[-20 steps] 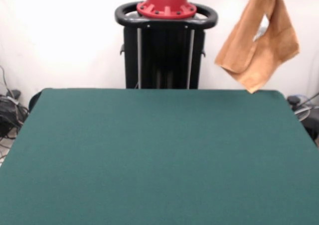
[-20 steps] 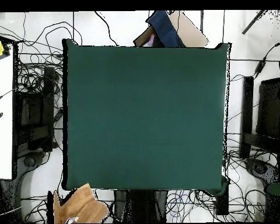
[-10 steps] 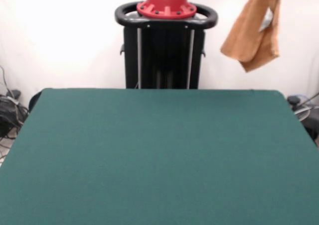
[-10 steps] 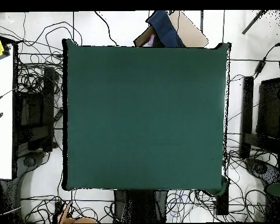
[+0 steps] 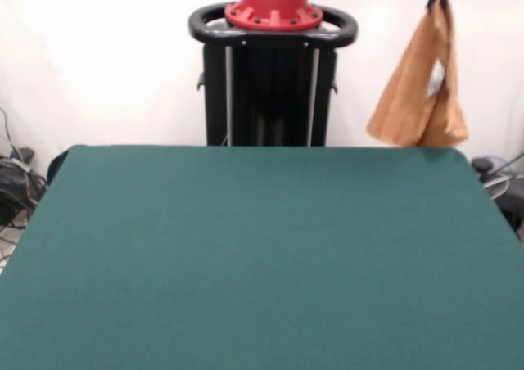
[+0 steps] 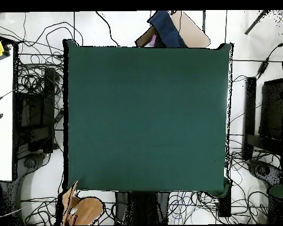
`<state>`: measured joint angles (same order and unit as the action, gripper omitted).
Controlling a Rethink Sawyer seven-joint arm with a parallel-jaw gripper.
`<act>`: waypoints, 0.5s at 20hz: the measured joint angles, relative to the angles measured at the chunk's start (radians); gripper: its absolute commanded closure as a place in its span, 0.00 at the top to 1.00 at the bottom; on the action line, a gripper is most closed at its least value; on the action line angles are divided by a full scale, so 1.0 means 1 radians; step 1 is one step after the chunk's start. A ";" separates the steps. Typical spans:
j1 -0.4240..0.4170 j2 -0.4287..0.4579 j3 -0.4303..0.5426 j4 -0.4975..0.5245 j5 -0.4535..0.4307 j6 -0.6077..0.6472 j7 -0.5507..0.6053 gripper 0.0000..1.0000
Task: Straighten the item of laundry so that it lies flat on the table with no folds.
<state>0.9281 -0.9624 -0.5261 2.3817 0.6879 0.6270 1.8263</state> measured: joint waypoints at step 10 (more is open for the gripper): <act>-0.303 0.051 0.140 0.076 -0.159 -0.440 0.000 0.00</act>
<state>0.6250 -0.9118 -0.3862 2.4582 0.5293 0.1874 1.8263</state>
